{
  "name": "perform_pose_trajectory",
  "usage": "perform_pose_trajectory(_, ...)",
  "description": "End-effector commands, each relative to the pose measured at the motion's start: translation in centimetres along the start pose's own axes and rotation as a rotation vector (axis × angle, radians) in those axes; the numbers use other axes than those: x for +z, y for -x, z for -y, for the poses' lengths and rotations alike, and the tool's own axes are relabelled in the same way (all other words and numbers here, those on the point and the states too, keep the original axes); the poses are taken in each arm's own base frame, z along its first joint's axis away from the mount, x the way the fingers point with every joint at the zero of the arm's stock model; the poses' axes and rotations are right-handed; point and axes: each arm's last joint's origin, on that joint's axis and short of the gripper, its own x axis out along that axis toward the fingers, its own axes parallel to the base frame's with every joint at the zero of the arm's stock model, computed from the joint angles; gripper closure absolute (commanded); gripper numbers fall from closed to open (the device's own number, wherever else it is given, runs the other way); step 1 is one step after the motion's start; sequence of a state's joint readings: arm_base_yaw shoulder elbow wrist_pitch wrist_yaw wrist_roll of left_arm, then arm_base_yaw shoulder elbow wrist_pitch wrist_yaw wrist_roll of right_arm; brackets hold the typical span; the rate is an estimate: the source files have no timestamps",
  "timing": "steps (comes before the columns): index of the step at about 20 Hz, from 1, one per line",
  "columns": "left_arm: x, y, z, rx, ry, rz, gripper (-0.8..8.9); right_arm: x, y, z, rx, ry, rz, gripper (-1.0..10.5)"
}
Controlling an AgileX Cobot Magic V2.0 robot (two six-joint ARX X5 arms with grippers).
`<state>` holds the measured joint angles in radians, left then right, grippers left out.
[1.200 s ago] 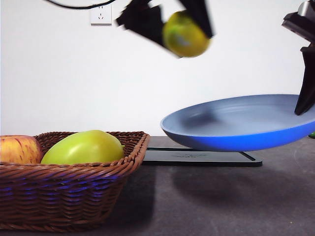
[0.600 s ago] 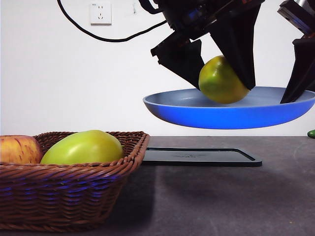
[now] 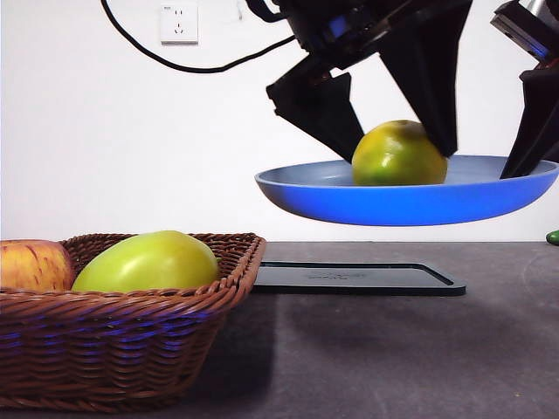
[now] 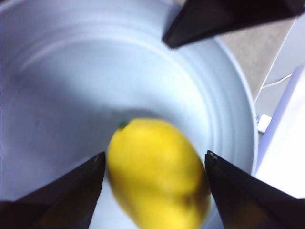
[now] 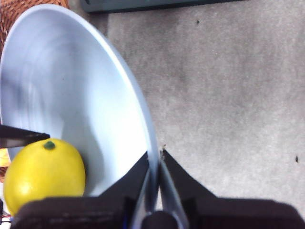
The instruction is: Take the lemon from the basket,put the lemon in the plate,hand out the plate
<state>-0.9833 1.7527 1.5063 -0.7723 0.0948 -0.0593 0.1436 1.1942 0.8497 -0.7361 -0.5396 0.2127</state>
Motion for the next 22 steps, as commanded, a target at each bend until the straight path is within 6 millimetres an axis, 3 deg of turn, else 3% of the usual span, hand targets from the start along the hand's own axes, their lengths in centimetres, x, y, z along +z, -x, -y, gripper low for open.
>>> perform_pose_trajectory(1,0.7,3.7,0.0,0.048,-0.012,0.059,4.5,0.8,-0.4,0.2,0.011,-0.043,0.011,9.4)
perform_pose_trajectory(6,-0.7,12.9,-0.4,0.108,-0.018,0.155,4.5,3.8,-2.1,2.1,0.015,-0.106,-0.01,9.4)
perform_pose_trajectory(12,-5.4,21.9,0.4,0.135,0.007,0.293,4.5,10.3,-3.6,3.5,0.021,-0.155,0.039,9.4)
perform_pose_trajectory(16,-7.6,24.8,0.7,0.125,0.034,0.355,4.51,14.4,-5.0,4.7,0.019,-0.186,0.064,9.4)
perform_pose_trajectory(19,-8.2,25.3,0.8,0.125,0.051,0.356,4.5,16.4,-6.4,5.8,-0.001,-0.234,0.067,9.4)
perform_pose_trajectory(22,-8.2,25.3,0.8,0.124,0.061,0.352,4.5,17.1,-8.0,7.1,-0.062,-0.267,0.073,9.4)
